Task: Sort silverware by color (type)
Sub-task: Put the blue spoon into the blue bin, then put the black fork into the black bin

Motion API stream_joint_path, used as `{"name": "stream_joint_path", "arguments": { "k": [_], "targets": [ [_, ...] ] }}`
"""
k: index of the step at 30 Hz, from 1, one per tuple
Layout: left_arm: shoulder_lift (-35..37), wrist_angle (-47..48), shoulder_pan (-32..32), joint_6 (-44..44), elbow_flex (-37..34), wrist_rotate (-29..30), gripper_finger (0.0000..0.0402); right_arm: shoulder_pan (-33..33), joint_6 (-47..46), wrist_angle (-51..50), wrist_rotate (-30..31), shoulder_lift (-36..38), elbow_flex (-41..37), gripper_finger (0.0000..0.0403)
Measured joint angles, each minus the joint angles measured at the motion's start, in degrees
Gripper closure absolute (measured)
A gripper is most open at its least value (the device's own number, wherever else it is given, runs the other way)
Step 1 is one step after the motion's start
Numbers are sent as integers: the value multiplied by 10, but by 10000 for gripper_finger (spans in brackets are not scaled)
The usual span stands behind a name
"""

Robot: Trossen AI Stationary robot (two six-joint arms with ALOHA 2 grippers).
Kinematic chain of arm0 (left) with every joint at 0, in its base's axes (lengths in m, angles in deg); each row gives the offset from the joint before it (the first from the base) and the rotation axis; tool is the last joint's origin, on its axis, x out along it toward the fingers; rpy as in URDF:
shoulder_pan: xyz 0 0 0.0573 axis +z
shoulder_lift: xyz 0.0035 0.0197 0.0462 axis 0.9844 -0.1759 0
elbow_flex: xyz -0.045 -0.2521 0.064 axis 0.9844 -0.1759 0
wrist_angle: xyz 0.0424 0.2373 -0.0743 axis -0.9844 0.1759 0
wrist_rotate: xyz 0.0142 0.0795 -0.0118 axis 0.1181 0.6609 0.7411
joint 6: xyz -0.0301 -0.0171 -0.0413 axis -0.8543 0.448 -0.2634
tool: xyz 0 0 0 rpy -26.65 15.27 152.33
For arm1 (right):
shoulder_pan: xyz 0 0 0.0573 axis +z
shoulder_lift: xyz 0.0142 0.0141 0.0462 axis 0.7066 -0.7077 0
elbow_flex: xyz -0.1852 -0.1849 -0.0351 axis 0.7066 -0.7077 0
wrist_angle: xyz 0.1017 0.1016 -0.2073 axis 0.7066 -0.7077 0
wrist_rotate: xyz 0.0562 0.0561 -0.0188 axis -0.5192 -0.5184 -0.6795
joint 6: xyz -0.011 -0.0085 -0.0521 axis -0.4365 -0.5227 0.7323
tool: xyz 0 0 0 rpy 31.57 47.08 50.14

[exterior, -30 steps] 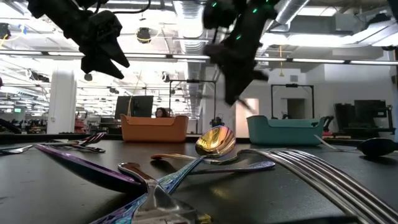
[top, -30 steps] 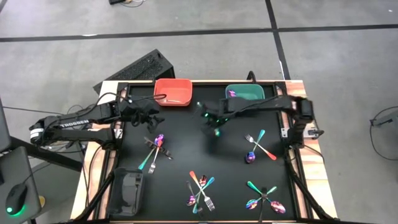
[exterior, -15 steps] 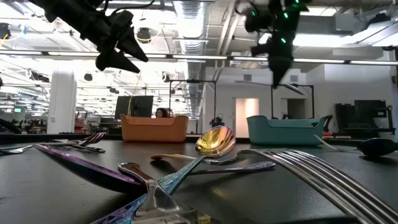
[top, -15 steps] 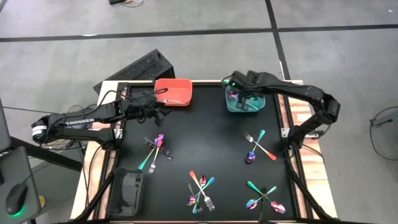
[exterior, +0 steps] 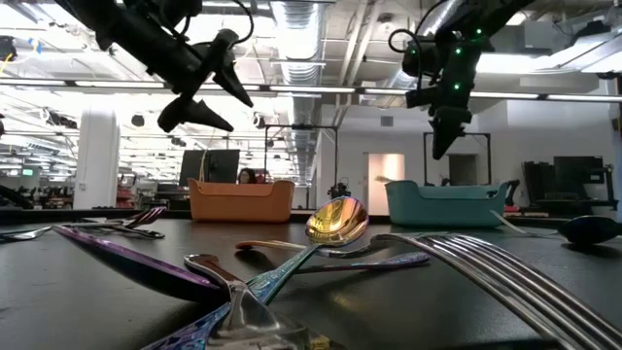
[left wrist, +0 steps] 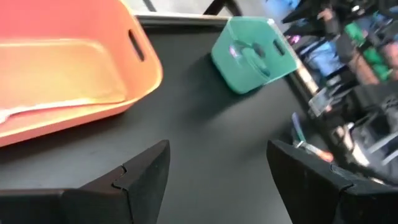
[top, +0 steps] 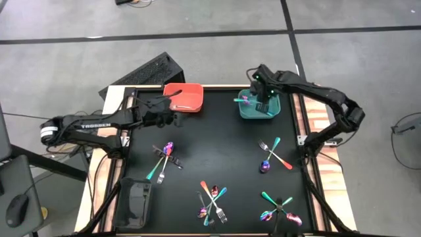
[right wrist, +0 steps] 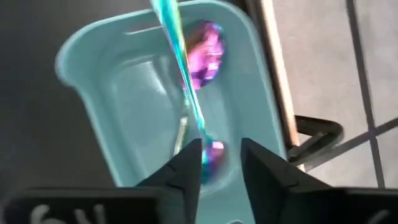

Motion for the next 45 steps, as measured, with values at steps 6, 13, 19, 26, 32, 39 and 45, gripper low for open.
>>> {"name": "stream_joint_path", "arguments": {
  "k": [6, 13, 19, 26, 32, 39, 45],
  "targets": [
    [-18, -66, -44, -43, 0, 62, 145, -34, -58, 13, -14, 0, 0, 237],
    [-15, -72, -110, -35, 26, 139, 145, -54, -131, 20, -151, 0, 0, 242],
    [-14, 84, -135, 10, 78, 137, 145, -17, -248, 33, -306, 26, 0, 253],
    [-14, 241, -132, -67, 85, 97, 145, 101, -359, 102, -257, 26, 0, 263],
    [-17, 297, -146, -88, 85, -15, 145, 192, -546, 175, -197, -18, 0, 271],
    [-14, 352, -184, -66, 85, -37, 145, 291, -642, 172, -133, -27, 0, 275],
    [-17, 348, -199, -28, 85, -35, 145, 353, -729, 162, -117, -31, 0, 275]
  ]
}}
